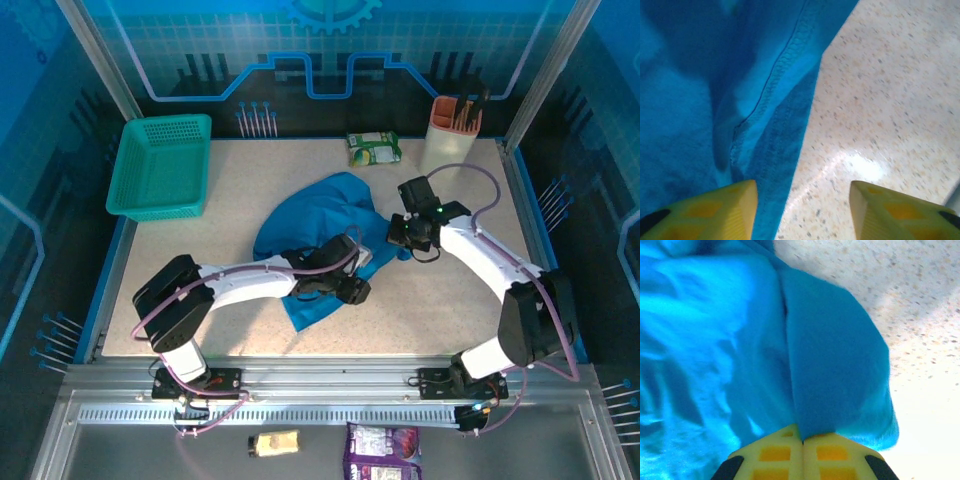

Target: Fold the inside-out t-shirt

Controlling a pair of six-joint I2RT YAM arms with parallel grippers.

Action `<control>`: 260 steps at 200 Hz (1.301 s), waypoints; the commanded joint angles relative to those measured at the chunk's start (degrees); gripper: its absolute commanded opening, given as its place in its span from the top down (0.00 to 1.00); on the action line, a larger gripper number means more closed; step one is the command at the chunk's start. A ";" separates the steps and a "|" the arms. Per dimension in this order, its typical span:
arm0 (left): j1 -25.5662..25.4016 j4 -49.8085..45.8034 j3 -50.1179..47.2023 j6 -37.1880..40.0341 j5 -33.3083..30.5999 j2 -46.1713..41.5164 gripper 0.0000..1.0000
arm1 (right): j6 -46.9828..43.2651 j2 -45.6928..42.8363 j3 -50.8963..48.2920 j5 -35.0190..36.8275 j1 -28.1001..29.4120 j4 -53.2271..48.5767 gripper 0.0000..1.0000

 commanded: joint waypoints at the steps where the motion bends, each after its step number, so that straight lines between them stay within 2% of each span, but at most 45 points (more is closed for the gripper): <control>1: -1.77 2.04 1.22 1.60 -16.73 1.91 0.41 | 2.74 -1.82 2.09 -3.33 0.93 -2.49 1.00; 21: -2.38 3.66 1.31 1.44 -22.02 3.52 0.35 | 3.11 -2.19 3.23 -3.88 1.03 -3.13 1.00; 48: -2.38 2.86 2.35 2.04 -25.37 5.04 0.34 | 3.23 -2.98 3.97 -4.23 1.04 -3.59 1.00; 64: -2.25 4.37 1.30 3.75 -23.02 4.53 0.33 | 2.83 -3.25 3.90 -3.34 1.04 -4.08 1.00; 111: 1.32 8.39 -4.33 4.66 -8.97 0.90 0.32 | 2.19 -3.03 2.88 -2.90 -0.23 -3.90 1.00; 131: 2.98 9.70 -6.11 5.54 -3.19 -0.14 0.37 | 2.01 -2.92 2.35 -2.97 -0.87 -3.53 1.00; 155: 3.82 10.52 -7.11 7.16 -2.13 -0.77 0.37 | 1.75 -2.47 1.89 -3.30 -1.67 -3.16 1.00; 185: 5.09 12.44 -7.84 9.14 4.22 -1.89 0.33 | 1.48 -2.17 1.64 -3.25 -2.55 -2.98 1.00; 221: 6.57 14.32 -8.65 9.31 5.87 -1.85 0.31 | 1.30 -2.18 1.51 -3.37 -3.43 -2.91 1.00; 228: 6.73 14.13 -8.46 9.13 4.48 -1.55 0.32 | 1.34 -2.20 1.35 -3.33 -3.50 -2.83 1.00; 241: 6.67 11.25 -6.38 9.42 1.73 0.18 0.41 | 1.29 -2.11 1.17 -3.33 -3.52 -2.80 1.00; 260: 6.64 9.30 -4.06 10.47 2.35 2.92 0.54 | 1.24 -1.68 1.02 -3.51 -3.93 -2.49 1.00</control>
